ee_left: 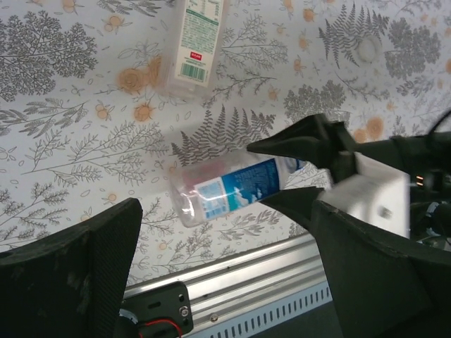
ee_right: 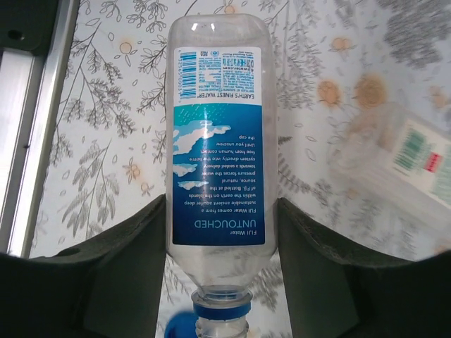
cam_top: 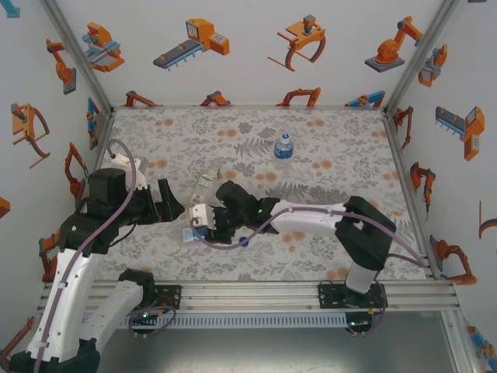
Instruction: Screw on the bottle caps
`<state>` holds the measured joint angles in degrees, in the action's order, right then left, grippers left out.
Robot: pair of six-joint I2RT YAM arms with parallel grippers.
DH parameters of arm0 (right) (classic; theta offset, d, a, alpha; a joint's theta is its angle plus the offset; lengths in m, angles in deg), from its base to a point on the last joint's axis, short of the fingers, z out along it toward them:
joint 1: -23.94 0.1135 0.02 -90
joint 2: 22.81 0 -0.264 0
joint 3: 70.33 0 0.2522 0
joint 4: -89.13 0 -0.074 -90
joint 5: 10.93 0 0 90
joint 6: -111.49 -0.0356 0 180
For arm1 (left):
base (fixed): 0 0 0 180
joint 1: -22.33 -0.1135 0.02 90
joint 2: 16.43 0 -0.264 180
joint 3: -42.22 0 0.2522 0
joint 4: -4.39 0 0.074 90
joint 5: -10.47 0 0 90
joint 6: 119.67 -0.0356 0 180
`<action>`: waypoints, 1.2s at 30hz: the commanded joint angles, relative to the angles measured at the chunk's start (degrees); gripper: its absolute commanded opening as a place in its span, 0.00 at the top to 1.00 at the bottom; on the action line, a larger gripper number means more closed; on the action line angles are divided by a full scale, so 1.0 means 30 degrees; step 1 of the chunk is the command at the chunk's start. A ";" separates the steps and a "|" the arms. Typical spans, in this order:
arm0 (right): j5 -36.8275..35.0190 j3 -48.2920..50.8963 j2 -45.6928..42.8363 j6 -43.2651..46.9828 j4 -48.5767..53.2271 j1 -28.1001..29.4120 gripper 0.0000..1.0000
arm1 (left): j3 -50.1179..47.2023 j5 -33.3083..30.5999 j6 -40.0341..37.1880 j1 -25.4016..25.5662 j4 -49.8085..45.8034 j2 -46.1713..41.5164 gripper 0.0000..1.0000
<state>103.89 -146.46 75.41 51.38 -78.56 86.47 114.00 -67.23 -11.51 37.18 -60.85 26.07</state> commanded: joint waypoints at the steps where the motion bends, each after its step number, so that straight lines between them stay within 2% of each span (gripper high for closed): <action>1: -0.0844 0.0549 -0.2376 0.2267 0.1818 0.0163 0.55 | 0.0345 0.1626 -0.0605 -0.0073 0.0752 0.0405 0.03; 6: -0.2356 0.1296 -0.5524 0.4565 0.4759 0.0450 0.58 | 0.0258 0.6623 -0.1894 0.0110 0.1968 0.1363 0.03; 8: -0.3021 0.1484 -0.6979 0.5739 0.5976 0.0685 0.59 | 0.0311 0.8636 -0.2769 0.0613 0.2045 0.1749 0.03; 10: -0.3963 0.1569 -0.8042 0.6862 0.7180 0.1137 0.60 | 0.0412 0.9585 -0.3519 0.1457 0.2048 0.2001 0.03; 15: -0.6118 0.0897 -1.0357 0.9189 1.0115 0.2555 0.64 | 0.0985 1.0291 -0.4628 0.4089 0.2044 0.2983 0.03; 22: -0.8370 -0.1035 -1.1991 1.0197 1.2027 0.4638 0.69 | 0.1868 1.0496 -0.4744 0.7447 0.2360 0.4973 0.03; 28: -1.0233 -0.2013 -1.2151 1.0920 1.2165 0.6141 0.70 | 0.2903 0.9817 -0.4451 1.0039 0.3052 0.6824 0.03; 32: -1.0999 -0.2018 -1.2259 1.1144 1.1525 0.6657 0.70 | 0.3232 0.9496 -0.4119 1.1100 0.3547 0.7877 0.00; 36: -1.2163 -0.1926 -1.2289 1.1451 1.1079 0.7050 0.70 | 0.3510 0.9581 -0.4093 1.2015 0.3913 0.8669 0.05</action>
<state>71.96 -151.14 39.41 84.32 -43.46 106.97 122.65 -38.60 -23.95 71.87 -50.87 51.34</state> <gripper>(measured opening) 0.537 0.958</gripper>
